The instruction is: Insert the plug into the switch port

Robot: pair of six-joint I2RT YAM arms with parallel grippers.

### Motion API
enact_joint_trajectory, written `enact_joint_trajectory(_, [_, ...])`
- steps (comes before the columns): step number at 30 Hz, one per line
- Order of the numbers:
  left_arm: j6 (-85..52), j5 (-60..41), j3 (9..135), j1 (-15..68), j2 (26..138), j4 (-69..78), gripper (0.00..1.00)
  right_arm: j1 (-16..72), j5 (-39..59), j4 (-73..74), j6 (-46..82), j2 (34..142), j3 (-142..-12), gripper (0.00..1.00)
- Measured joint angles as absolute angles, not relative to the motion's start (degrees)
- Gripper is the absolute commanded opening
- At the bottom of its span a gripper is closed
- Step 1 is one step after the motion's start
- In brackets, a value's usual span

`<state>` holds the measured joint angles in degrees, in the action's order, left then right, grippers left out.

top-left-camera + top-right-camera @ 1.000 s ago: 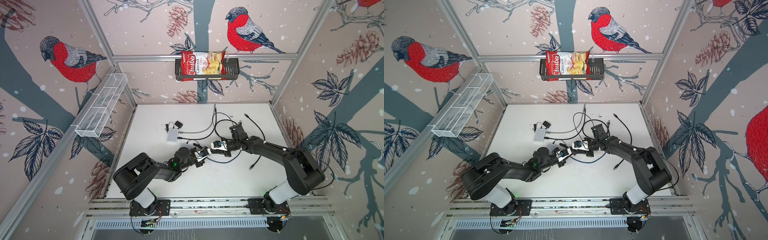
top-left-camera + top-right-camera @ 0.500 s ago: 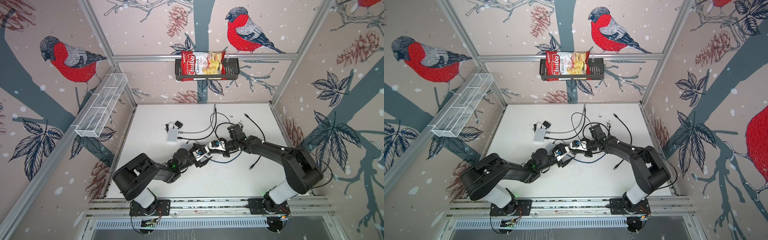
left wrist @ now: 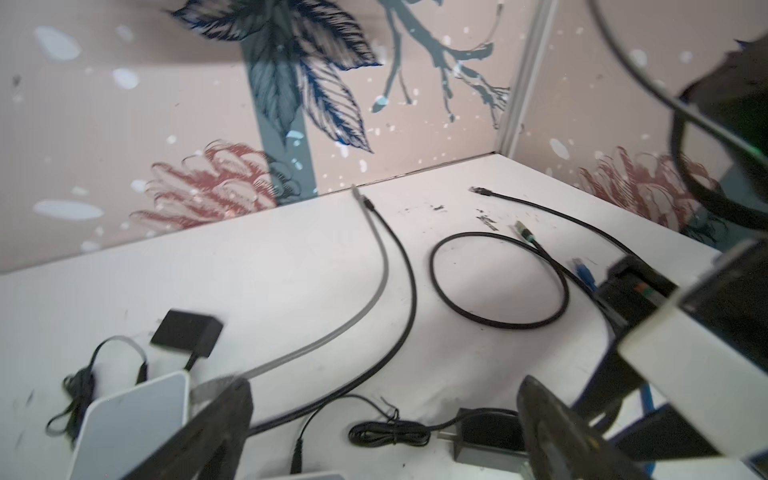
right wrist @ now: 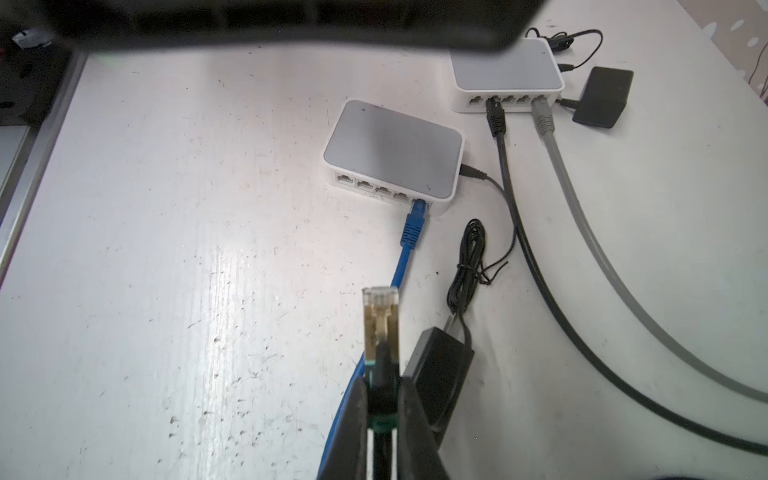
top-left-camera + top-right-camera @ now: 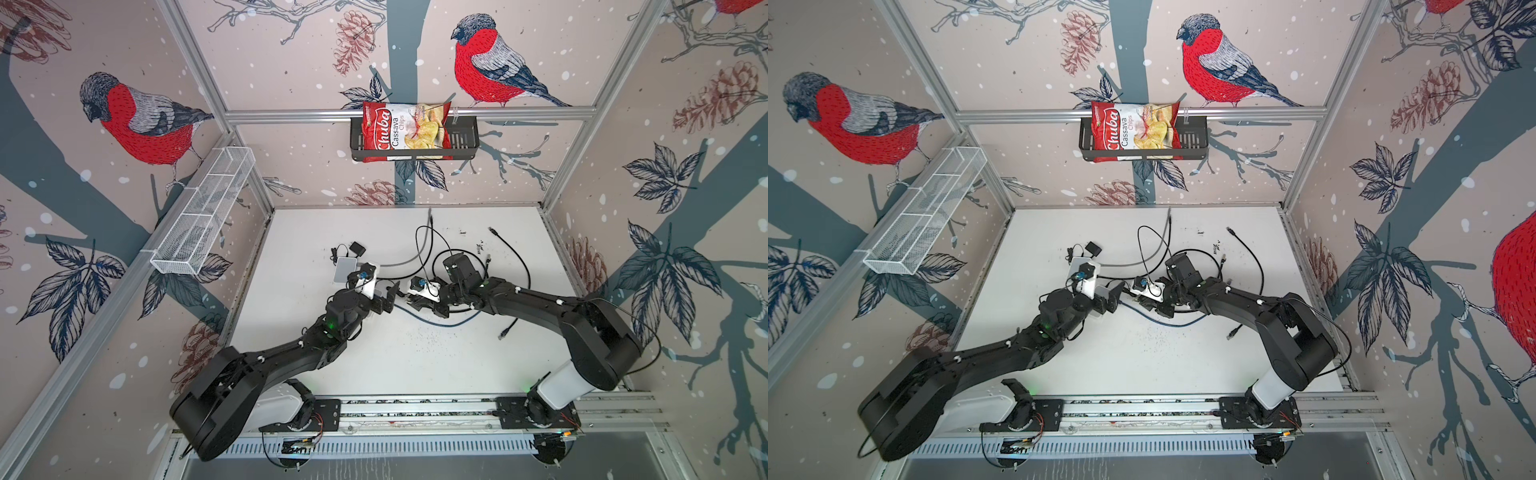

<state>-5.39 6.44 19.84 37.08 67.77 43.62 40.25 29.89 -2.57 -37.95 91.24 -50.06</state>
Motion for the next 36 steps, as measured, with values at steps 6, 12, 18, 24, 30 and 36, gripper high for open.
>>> enact_joint_trajectory(6, [-13.96,10.2,18.79,32.51,62.41,31.31,0.95,43.18,26.04,-2.66,-31.24,93.58,-53.82,0.01])
enact_joint_trajectory(12, [-19.99,10.59,19.68,28.27,63.2,22.81,0.94,46.92,22.17,-4.08,-27.64,96.95,-56.62,0.01])
enact_joint_trajectory(18, [-22.22,8.97,22.44,26.37,67.85,19.79,0.93,50.04,17.63,-5.72,-24.82,100.14,-58.15,0.0])
enact_joint_trajectory(24, [-22.15,7.25,22.85,24.67,70.94,20.1,0.92,52.38,12.84,-7.79,-20.8,103.31,-60.47,0.0])
enact_joint_trajectory(30, [-22.02,4.54,22.5,24.1,75.59,22.39,0.91,53.89,8.97,-8.23,-17.58,105.3,-62.26,0.0])
enact_joint_trajectory(36, [-21.98,3.01,23.18,23.79,79.77,25.17,0.88,54.26,7.62,-8.43,-14.85,106.21,-63.9,0.0])
